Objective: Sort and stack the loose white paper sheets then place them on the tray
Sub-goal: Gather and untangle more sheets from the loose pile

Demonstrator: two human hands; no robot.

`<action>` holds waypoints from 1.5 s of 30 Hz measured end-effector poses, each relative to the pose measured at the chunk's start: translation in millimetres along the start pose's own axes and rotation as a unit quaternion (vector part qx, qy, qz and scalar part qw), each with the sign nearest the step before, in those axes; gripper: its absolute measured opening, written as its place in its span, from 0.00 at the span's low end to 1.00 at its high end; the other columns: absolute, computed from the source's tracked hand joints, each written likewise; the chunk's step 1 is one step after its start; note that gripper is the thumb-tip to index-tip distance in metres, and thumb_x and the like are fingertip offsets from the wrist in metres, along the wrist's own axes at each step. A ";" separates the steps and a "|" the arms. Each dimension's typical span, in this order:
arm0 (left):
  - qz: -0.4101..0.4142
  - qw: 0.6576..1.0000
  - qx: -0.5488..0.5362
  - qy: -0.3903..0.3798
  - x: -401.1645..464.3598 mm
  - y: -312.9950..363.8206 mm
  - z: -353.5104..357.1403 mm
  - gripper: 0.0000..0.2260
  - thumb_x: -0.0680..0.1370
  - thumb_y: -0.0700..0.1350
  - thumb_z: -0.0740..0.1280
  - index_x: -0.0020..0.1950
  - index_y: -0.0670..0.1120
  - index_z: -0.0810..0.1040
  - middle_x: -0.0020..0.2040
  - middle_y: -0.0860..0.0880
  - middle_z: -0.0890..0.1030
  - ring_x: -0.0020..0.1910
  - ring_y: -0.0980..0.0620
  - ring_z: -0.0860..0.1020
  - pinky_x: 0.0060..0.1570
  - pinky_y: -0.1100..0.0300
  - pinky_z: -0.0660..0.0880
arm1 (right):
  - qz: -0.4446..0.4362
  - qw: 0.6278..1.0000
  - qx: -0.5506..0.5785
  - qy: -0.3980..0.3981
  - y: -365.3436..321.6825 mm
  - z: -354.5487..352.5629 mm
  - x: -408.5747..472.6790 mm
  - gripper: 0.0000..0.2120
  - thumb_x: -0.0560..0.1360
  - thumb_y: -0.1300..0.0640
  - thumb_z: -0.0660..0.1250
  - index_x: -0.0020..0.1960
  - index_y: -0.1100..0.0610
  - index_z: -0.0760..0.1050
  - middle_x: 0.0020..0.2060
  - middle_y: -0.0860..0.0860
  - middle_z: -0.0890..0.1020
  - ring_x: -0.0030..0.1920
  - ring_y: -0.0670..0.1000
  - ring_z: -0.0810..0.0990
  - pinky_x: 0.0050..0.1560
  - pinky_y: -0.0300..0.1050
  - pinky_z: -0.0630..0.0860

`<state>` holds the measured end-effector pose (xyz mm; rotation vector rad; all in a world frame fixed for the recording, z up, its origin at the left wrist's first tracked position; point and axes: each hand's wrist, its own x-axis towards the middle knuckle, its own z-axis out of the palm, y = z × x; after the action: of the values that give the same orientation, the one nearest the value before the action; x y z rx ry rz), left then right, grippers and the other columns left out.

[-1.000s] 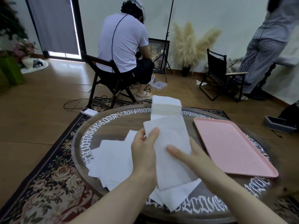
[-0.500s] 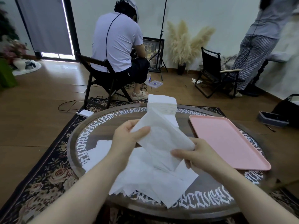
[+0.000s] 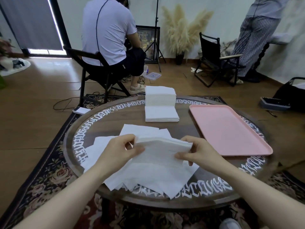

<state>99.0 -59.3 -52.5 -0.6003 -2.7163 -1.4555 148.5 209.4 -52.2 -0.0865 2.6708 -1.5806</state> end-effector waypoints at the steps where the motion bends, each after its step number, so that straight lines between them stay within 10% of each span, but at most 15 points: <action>1: -0.004 1.000 -0.004 -0.007 -1.1 -1.2 0.7 0.14 0.74 0.47 0.75 0.31 0.52 0.73 0.28 0.54 0.72 0.29 0.57 0.68 0.31 0.64 0.62 | 0.013 1.000 -0.003 -0.006 3.2 0.5 -0.7 0.08 0.70 0.58 0.77 0.46 0.50 0.81 0.40 0.52 0.84 0.31 0.53 0.76 0.37 0.50 0.76; 5: -0.014 0.999 -0.038 -0.028 -3.2 -2.8 4.9 0.03 0.74 0.47 0.75 0.45 0.51 0.83 0.40 0.49 0.83 0.36 0.47 0.75 0.39 0.56 0.70 | 0.011 1.000 -0.026 0.001 8.9 8.0 -2.5 0.10 0.73 0.59 0.74 0.51 0.46 0.82 0.43 0.49 0.85 0.30 0.50 0.76 0.40 0.50 0.76; 21: -0.041 0.995 -0.012 -0.086 -0.9 -17.0 11.3 0.03 0.77 0.40 0.70 0.48 0.44 0.83 0.35 0.46 0.80 0.32 0.55 0.75 0.40 0.58 0.71 | 0.064 0.995 -0.068 0.035 20.5 8.7 4.0 0.06 0.71 0.55 0.75 0.43 0.45 0.80 0.37 0.45 0.84 0.35 0.43 0.77 0.42 0.45 0.73; 28: -0.062 0.995 -0.007 -0.076 0.1 -20.7 15.6 0.13 0.76 0.42 0.71 0.38 0.59 0.79 0.30 0.59 0.78 0.31 0.58 0.73 0.35 0.66 0.68 | 0.069 0.995 -0.064 0.034 18.8 13.6 6.8 0.09 0.70 0.60 0.75 0.44 0.45 0.82 0.39 0.43 0.85 0.37 0.47 0.81 0.44 0.49 0.77; 36: -0.108 0.989 -0.099 0.021 20.8 5.1 16.9 0.13 0.74 0.55 0.70 0.49 0.46 0.84 0.42 0.52 0.85 0.43 0.49 0.81 0.46 0.52 0.75 | 0.055 0.993 0.067 0.085 -5.9 1.3 28.4 0.04 0.75 0.60 0.72 0.47 0.53 0.82 0.39 0.43 0.86 0.38 0.40 0.83 0.37 0.32 0.77; 41: -0.175 0.967 -0.173 0.060 87.2 14.6 21.5 0.07 0.77 0.43 0.70 0.45 0.40 0.80 0.37 0.49 0.80 0.28 0.58 0.73 0.27 0.68 0.66 | 0.103 0.982 0.100 0.126 -14.5 -24.5 81.6 0.05 0.77 0.58 0.71 0.50 0.59 0.81 0.38 0.48 0.83 0.31 0.40 0.78 0.29 0.31 0.69; 45: -0.195 0.954 -0.201 0.105 150.8 11.6 21.6 0.03 0.78 0.42 0.69 0.50 0.48 0.78 0.46 0.50 0.81 0.40 0.53 0.77 0.37 0.59 0.71 | 0.103 0.977 0.093 0.160 -11.1 -37.3 137.3 0.05 0.78 0.59 0.69 0.53 0.58 0.79 0.43 0.52 0.82 0.35 0.49 0.77 0.28 0.35 0.69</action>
<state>-33.2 13.6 -28.6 0.1117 -2.4766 -2.0484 9.6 227.5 -24.9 0.4746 2.6184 -1.9004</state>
